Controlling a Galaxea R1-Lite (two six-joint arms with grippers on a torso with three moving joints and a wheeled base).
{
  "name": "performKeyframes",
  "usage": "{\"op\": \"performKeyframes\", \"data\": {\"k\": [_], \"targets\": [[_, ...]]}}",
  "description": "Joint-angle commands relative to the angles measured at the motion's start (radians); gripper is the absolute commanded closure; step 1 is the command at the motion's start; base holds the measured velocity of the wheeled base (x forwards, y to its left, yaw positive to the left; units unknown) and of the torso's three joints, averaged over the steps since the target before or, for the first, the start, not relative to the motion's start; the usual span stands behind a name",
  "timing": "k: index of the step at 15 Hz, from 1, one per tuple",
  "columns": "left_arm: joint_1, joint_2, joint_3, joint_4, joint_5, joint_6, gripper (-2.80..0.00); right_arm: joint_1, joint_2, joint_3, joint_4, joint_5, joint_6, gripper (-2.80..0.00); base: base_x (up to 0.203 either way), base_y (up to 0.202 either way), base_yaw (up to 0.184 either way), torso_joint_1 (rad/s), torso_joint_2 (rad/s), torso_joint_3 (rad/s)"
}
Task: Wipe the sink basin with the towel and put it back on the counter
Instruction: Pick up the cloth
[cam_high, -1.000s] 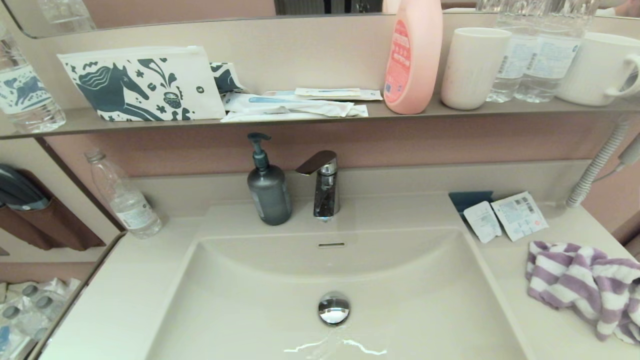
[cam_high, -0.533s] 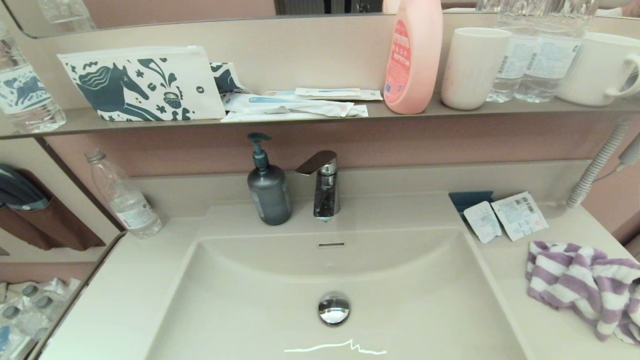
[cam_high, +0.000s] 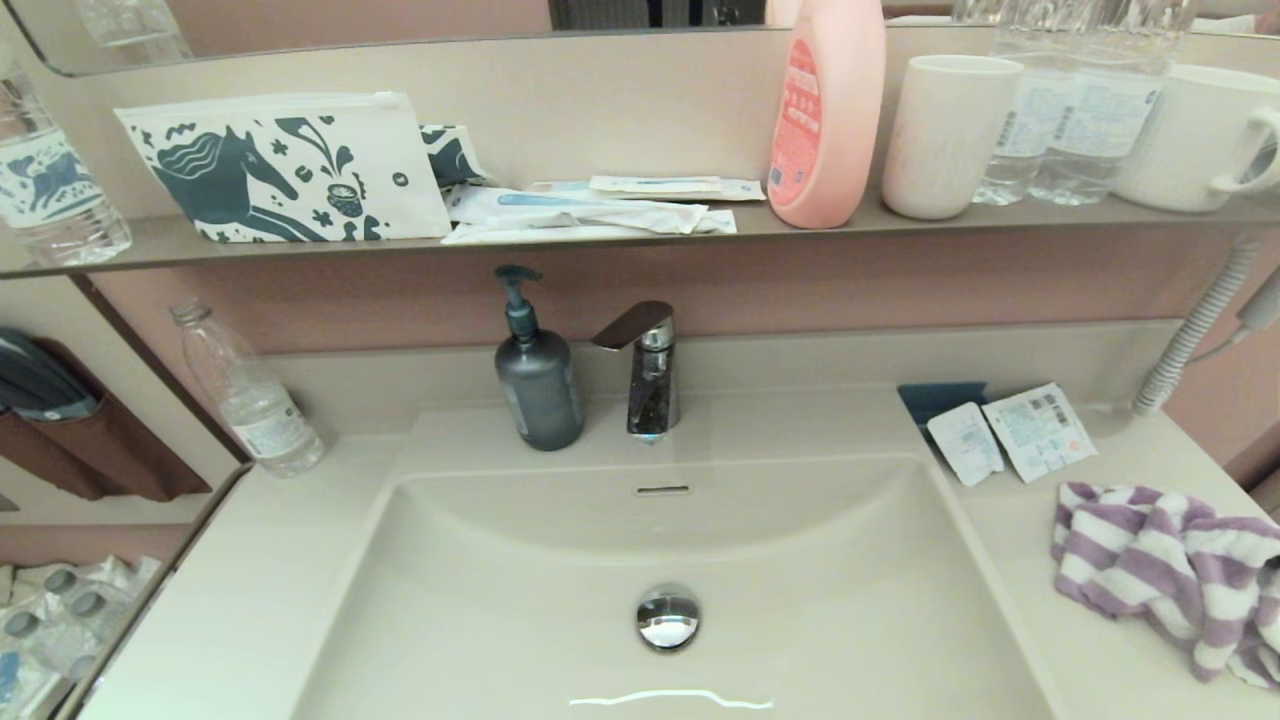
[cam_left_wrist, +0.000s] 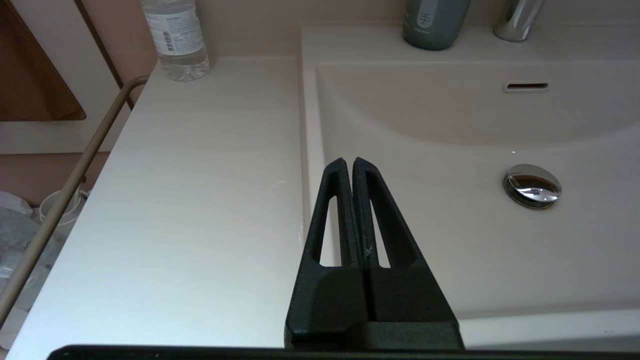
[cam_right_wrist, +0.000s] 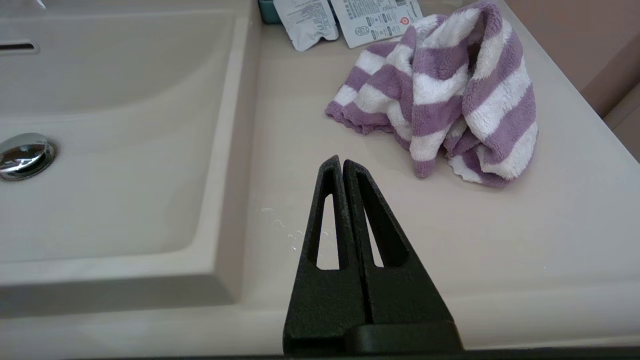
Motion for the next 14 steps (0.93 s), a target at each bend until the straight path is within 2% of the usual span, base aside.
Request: {"op": "performKeyframes", "data": {"k": [1,4,8,9,12,14], "targets": [[0.000,0.002,0.000,0.000,0.000,-0.001,0.00,-0.003,0.001,-0.006,0.005,0.000,-0.012,0.00,0.000,0.000,0.000,0.000,0.00,0.000],[0.000,0.002,0.000,0.000,0.000,-0.001,0.00,-0.001,0.046,-0.107,0.009,0.000,-0.034,0.00,0.000,0.000,0.000,0.000,0.00,0.000],[0.000,0.002,0.000,0.000,0.000,-0.001,0.00,0.000,0.296,-0.312,0.001,-0.045,-0.035,0.00,0.000,0.000,0.000,0.000,0.00,0.000],[0.000,0.002,0.000,0.000,0.000,-0.001,0.00,0.000,0.359,-0.347,0.001,-0.069,-0.034,0.00,0.000,0.000,0.000,0.000,0.00,0.000],[0.000,0.002,0.000,0.000,0.000,-0.001,0.00,-0.002,0.622,-0.422,0.000,-0.223,-0.026,0.00,0.000,0.000,0.000,0.000,0.00,0.000],[0.000,0.002,0.000,0.000,0.000,-0.001,0.00,-0.009,0.795,-0.452,-0.004,-0.296,-0.013,0.00,0.000,0.000,0.000,0.000,0.00,0.000]]}}
